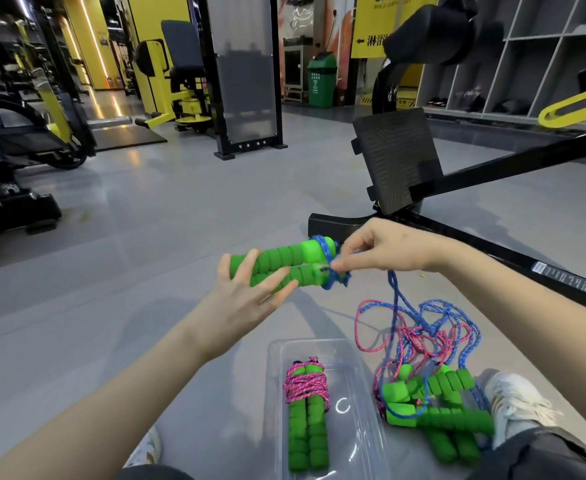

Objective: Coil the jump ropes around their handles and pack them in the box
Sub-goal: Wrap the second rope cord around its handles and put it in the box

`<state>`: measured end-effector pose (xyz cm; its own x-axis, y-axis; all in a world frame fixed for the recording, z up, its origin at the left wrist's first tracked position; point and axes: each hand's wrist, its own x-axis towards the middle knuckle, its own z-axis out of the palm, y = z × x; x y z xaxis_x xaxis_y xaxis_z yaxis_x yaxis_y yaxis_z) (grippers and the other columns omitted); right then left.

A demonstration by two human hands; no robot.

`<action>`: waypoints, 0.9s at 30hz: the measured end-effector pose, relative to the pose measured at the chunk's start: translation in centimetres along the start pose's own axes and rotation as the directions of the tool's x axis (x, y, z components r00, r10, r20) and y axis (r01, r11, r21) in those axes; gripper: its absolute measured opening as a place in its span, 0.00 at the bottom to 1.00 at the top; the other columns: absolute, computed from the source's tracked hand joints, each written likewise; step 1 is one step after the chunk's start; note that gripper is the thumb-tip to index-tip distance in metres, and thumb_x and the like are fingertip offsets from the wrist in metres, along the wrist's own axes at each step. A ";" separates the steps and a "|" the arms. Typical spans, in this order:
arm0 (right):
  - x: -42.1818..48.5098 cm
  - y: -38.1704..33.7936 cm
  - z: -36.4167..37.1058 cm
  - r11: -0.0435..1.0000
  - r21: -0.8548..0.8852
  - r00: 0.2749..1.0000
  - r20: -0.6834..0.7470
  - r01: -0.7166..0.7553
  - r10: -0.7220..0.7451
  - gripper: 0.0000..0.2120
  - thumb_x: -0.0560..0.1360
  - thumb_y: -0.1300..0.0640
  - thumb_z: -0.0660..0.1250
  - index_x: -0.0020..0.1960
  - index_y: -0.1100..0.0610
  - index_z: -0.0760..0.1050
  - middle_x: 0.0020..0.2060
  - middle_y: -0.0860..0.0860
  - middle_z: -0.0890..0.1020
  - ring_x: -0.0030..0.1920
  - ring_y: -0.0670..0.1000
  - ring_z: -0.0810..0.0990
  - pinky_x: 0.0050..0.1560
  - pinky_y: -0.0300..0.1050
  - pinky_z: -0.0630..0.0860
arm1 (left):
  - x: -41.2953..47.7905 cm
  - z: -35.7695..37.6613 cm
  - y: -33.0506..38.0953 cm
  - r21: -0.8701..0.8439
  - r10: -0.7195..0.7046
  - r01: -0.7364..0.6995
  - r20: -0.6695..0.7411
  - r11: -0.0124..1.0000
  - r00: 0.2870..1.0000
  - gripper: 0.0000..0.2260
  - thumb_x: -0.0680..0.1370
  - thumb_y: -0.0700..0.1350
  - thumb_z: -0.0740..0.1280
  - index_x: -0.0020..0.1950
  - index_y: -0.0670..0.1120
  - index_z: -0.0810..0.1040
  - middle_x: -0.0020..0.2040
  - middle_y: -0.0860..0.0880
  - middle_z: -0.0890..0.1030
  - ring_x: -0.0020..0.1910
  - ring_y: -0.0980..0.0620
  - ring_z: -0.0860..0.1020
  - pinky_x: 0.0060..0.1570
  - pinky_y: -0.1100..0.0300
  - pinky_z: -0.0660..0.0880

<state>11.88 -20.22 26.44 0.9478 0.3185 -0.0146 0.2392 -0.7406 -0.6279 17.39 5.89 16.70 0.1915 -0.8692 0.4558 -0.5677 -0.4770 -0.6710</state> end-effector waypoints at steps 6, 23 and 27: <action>-0.1 -0.1 -0.7 0.989 0.089 0.967 -0.234 0.121 -0.097 0.21 0.76 0.51 0.66 0.31 0.65 0.76 0.24 0.56 0.69 0.27 0.47 0.67 0.30 0.37 0.66 | 1.8 -1.4 3.1 -0.075 0.143 -0.161 -0.208 0.984 0.968 0.19 0.80 0.39 0.61 0.70 0.49 0.68 0.67 0.46 0.69 0.60 0.32 0.70 0.50 0.38 0.72; 1.2 3.7 5.1 0.596 0.792 0.906 -0.342 0.135 0.250 0.16 0.78 0.67 0.50 0.34 0.59 0.66 0.19 0.51 0.64 0.19 0.45 0.56 0.25 0.37 0.56 | 4.5 -2.7 2.1 -0.190 -0.263 0.217 -0.266 0.958 0.927 0.26 0.74 0.31 0.52 0.70 0.48 0.65 0.68 0.47 0.67 0.61 0.32 0.67 0.51 0.43 0.68; 1.2 2.1 5.6 0.641 0.767 0.929 -0.263 0.038 0.260 0.16 0.82 0.56 0.50 0.46 0.62 0.72 0.20 0.53 0.66 0.19 0.47 0.56 0.25 0.39 0.59 | 3.2 -1.8 0.2 -0.129 -0.330 0.308 -0.227 0.943 0.916 0.28 0.70 0.31 0.56 0.69 0.46 0.67 0.67 0.46 0.68 0.60 0.32 0.68 0.49 0.45 0.68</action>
<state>12.32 -18.14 20.74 0.9982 -0.0523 0.0279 0.0274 -0.0091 -0.9996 16.45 3.29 19.06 0.1809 -0.6094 0.7719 -0.5792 -0.7003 -0.4172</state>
